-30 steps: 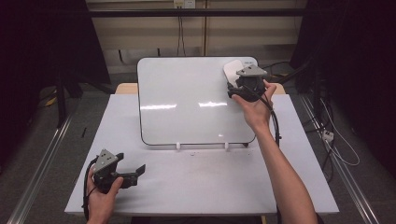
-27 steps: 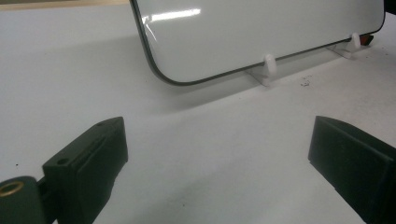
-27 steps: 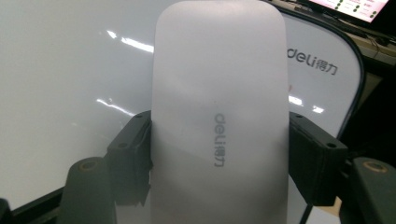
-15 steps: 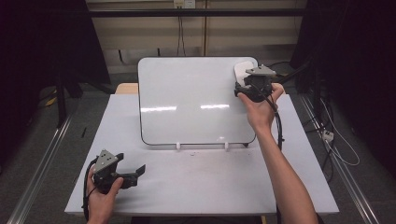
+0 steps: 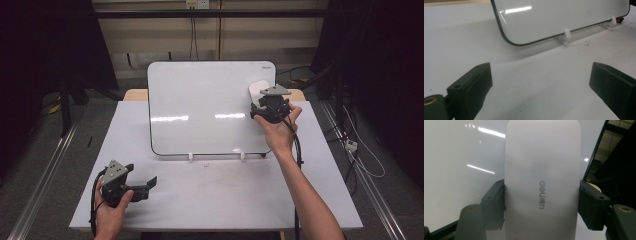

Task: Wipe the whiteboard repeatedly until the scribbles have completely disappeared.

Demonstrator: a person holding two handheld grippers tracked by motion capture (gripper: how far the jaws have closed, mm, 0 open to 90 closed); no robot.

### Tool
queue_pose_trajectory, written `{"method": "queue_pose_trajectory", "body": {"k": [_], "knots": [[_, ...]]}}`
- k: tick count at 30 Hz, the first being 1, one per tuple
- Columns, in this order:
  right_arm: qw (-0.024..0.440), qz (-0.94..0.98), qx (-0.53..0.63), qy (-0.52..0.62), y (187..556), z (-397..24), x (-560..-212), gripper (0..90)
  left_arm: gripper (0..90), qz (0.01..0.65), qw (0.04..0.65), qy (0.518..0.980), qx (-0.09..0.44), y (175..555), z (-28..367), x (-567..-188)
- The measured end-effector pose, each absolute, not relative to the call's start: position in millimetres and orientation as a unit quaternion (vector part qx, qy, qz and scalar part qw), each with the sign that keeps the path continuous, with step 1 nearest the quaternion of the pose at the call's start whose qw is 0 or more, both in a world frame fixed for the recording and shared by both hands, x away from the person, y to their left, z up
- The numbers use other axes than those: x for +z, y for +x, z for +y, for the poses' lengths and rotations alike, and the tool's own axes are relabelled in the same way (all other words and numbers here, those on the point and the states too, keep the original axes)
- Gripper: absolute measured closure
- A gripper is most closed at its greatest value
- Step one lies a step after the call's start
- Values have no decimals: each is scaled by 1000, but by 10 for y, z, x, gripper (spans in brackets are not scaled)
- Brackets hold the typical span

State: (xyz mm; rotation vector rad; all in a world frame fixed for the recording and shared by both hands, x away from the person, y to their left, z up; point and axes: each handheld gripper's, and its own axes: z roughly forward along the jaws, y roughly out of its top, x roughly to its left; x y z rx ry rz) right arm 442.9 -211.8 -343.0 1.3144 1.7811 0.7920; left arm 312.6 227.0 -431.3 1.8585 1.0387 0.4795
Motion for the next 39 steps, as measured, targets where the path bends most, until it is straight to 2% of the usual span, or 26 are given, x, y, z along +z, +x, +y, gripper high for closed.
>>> {"method": "queue_pose_trajectory", "body": {"k": [14,25,39], "knots": [[380,704,315,511,4374,-2079,-3502,315,47,424,463,754,193,3135,2277,-4319],[371,696,318,526,4567,-2142,-3324,315,47,424,464,754,192,3135,2282,-4319],[382,683,328,529,4767,-2197,-3125,314,47,425,463,753,193,3134,2288,-4319]]}}
